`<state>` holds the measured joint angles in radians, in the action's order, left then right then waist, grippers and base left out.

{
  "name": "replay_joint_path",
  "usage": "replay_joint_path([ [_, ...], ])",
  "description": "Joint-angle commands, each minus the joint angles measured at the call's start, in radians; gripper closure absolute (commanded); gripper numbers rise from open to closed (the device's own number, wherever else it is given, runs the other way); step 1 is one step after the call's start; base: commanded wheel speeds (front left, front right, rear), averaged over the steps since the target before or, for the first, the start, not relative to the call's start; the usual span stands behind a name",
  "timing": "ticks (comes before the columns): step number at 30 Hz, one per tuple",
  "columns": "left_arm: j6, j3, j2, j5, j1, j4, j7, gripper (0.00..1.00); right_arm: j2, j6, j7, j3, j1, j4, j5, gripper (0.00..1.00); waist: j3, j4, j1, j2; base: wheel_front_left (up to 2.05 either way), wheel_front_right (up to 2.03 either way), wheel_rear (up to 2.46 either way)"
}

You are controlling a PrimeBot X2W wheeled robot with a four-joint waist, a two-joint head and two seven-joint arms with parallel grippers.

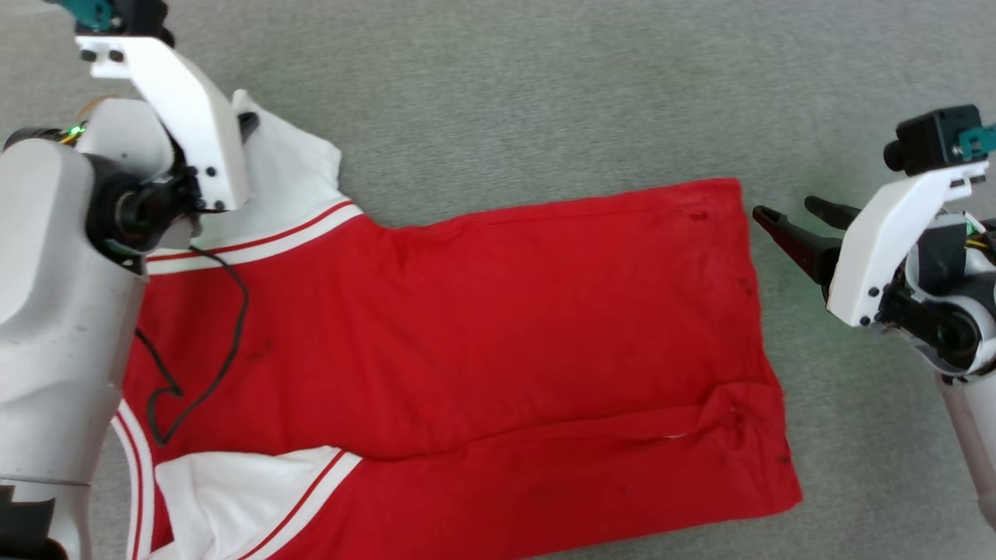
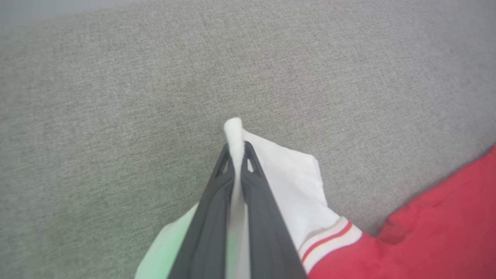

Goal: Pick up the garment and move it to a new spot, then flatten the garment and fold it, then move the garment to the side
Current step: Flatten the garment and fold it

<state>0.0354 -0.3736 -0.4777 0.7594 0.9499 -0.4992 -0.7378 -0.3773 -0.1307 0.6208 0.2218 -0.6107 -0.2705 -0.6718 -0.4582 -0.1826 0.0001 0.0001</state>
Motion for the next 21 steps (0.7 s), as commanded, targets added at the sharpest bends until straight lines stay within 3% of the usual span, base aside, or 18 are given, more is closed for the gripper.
replay_joint_path([
  [1,0.006,-0.006,0.011,-0.011,0.018,0.014,0.015,1.00,-0.008,0.000,0.043,0.010,-0.033,-0.019,-0.008,0.00,-0.007,0.033,-0.0001,-0.0001,0.00,0.00,0.00],
  [9,0.022,-0.036,0.041,-0.023,0.024,0.066,0.047,1.00,0.004,0.000,0.228,0.068,-0.117,-0.151,-0.034,0.00,-0.024,0.092,-0.0001,-0.0001,0.00,0.00,0.00],
  [10,0.024,-0.039,0.043,-0.025,0.025,0.071,0.050,1.00,0.006,0.000,0.255,0.076,-0.116,-0.170,-0.035,0.27,-0.026,0.098,-0.0001,-0.0001,0.00,0.00,0.00],
  [12,0.028,-0.044,0.049,-0.027,0.025,0.078,0.060,1.00,0.007,0.000,0.297,0.088,-0.114,-0.194,-0.044,1.00,-0.030,0.109,-0.0001,-0.0001,0.00,0.00,0.00],
  [16,0.031,-0.045,0.047,-0.025,0.014,0.085,0.079,1.00,0.005,0.000,0.306,0.090,-0.123,-0.193,-0.047,1.00,-0.031,0.119,-0.0001,-0.0001,0.00,0.00,0.00],
  [21,0.027,-0.031,0.048,-0.019,-0.019,0.076,0.127,1.00,-0.020,0.000,0.224,0.073,-0.148,-0.157,-0.024,1.00,0.002,0.126,-0.0001,-0.0001,0.00,0.00,0.00],
])
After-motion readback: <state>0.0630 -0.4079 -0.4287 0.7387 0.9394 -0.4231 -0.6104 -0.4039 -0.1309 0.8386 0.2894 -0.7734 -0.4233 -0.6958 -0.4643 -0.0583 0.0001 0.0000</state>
